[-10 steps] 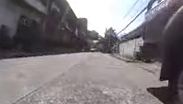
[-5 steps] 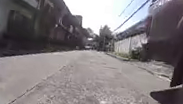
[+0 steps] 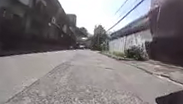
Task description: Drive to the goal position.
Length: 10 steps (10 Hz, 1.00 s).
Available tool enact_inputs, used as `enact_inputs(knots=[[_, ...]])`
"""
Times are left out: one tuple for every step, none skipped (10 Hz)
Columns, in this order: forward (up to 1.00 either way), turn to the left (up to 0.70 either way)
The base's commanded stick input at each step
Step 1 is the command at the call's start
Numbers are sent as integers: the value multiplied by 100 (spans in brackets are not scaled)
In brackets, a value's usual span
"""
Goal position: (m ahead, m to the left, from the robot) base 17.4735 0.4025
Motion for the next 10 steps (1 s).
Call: enact_inputs(knots=[[67,0],[70,0],[70,0],[70,0],[70,0],[70,0],[70,0],[70,0],[70,0],[70,0]])
